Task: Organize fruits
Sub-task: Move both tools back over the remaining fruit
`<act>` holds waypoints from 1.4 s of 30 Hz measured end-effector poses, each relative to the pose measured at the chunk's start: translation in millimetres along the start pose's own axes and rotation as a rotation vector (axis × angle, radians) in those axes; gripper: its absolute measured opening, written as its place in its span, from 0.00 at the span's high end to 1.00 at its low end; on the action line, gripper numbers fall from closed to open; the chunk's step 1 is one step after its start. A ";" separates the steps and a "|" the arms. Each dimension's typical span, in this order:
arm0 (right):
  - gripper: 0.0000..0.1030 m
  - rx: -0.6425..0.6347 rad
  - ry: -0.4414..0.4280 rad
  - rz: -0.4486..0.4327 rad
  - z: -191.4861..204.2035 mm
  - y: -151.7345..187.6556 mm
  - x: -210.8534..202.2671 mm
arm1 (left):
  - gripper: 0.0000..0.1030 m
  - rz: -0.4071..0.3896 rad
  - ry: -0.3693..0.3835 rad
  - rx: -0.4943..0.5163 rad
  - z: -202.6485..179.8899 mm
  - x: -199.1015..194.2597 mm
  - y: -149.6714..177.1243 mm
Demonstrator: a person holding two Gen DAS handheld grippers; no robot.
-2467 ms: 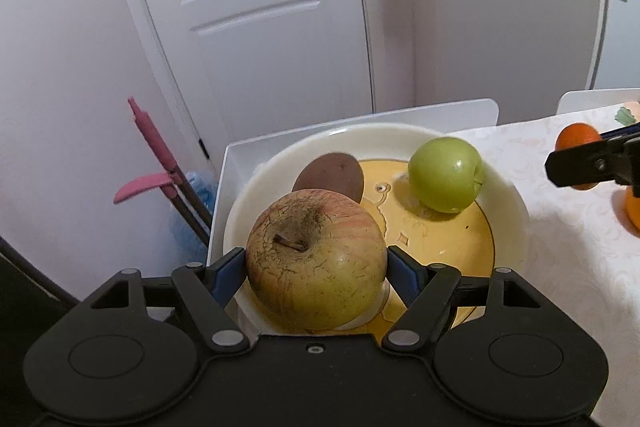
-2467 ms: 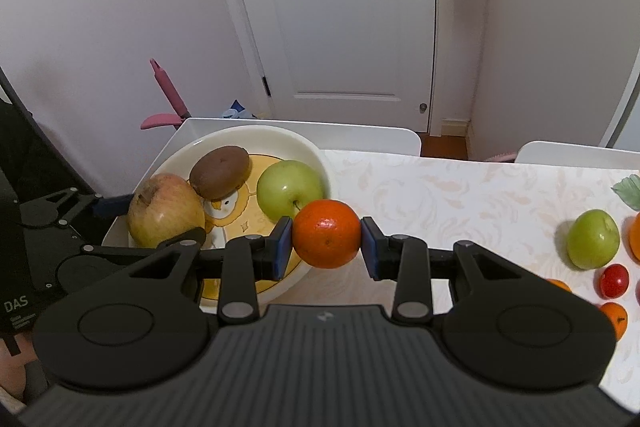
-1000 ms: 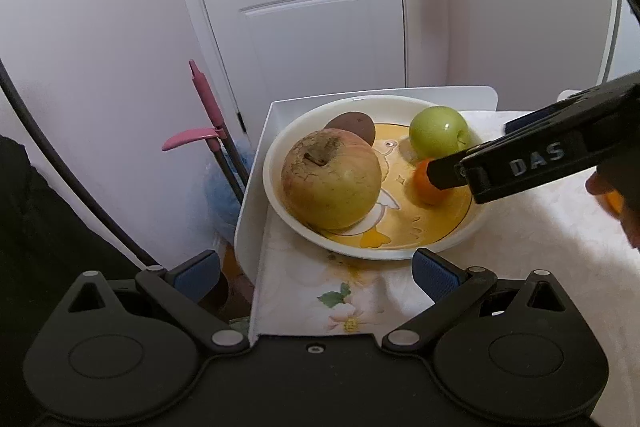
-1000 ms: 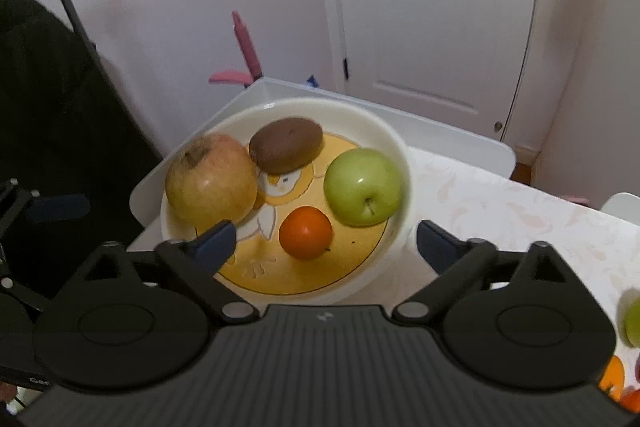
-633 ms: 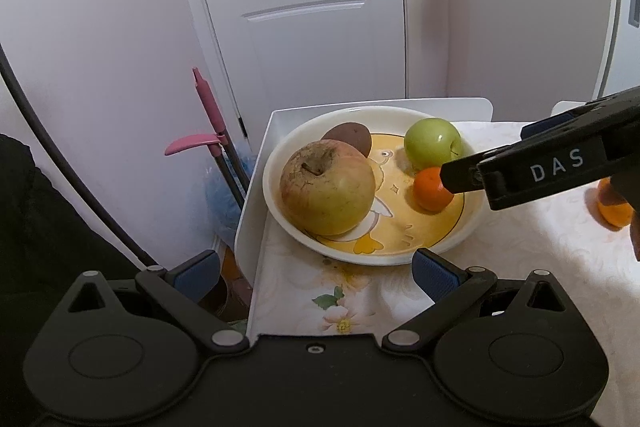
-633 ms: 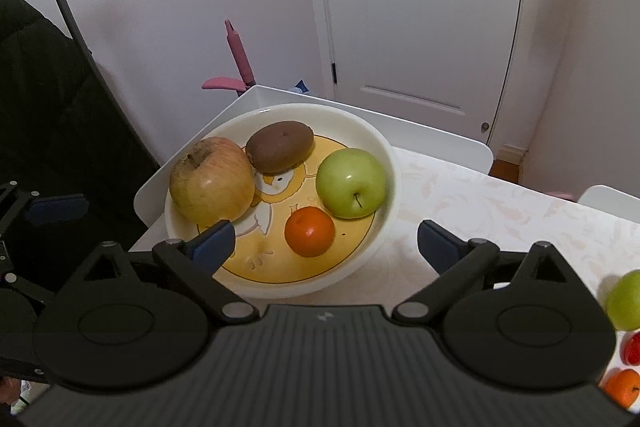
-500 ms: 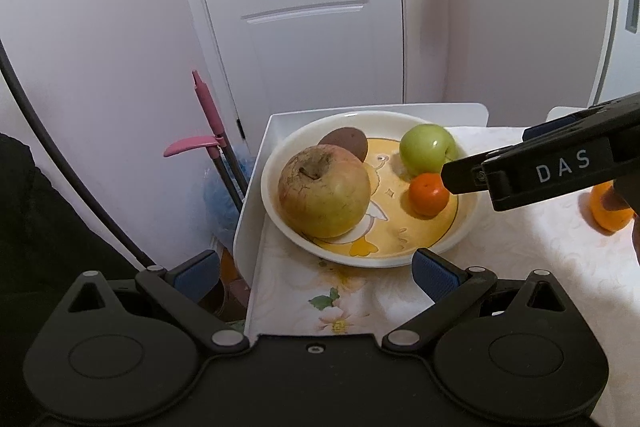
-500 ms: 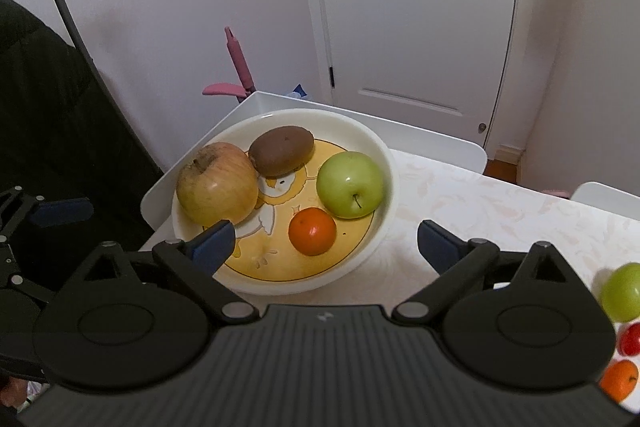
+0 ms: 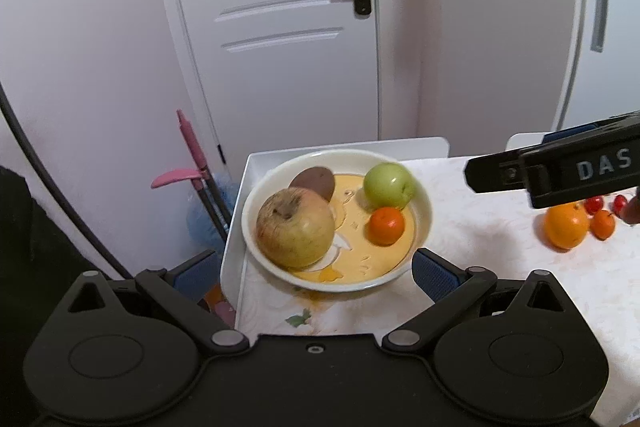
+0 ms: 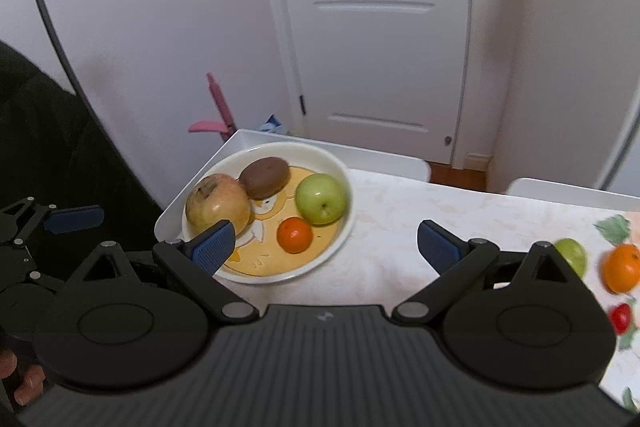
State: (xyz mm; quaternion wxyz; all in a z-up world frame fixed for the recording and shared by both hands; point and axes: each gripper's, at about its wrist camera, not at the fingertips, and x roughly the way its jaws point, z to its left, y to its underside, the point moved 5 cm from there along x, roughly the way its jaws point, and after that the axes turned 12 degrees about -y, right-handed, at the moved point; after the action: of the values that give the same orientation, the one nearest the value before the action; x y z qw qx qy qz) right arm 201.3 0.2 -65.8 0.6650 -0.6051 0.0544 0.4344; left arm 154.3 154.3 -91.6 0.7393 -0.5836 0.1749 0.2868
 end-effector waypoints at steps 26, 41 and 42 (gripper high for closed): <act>0.00 0.066 0.117 -0.038 -131.1 60.2 -142.9 | 0.00 -0.065 0.044 -0.022 -117.2 -73.0 -20.3; 0.00 0.034 0.093 0.018 -235.2 101.1 -135.0 | 0.00 -0.036 0.015 -0.014 -220.0 -42.0 -5.0; 0.00 0.033 0.092 0.019 -239.4 102.9 -133.1 | 0.00 -0.034 0.010 -0.014 -225.0 -38.0 -4.1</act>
State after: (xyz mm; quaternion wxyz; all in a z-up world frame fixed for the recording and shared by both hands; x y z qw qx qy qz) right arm 161.6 -283.1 -126.8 0.6675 -0.6129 0.0976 0.4115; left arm 144.6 -71.4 -123.9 0.7390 -0.5931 0.1666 0.2728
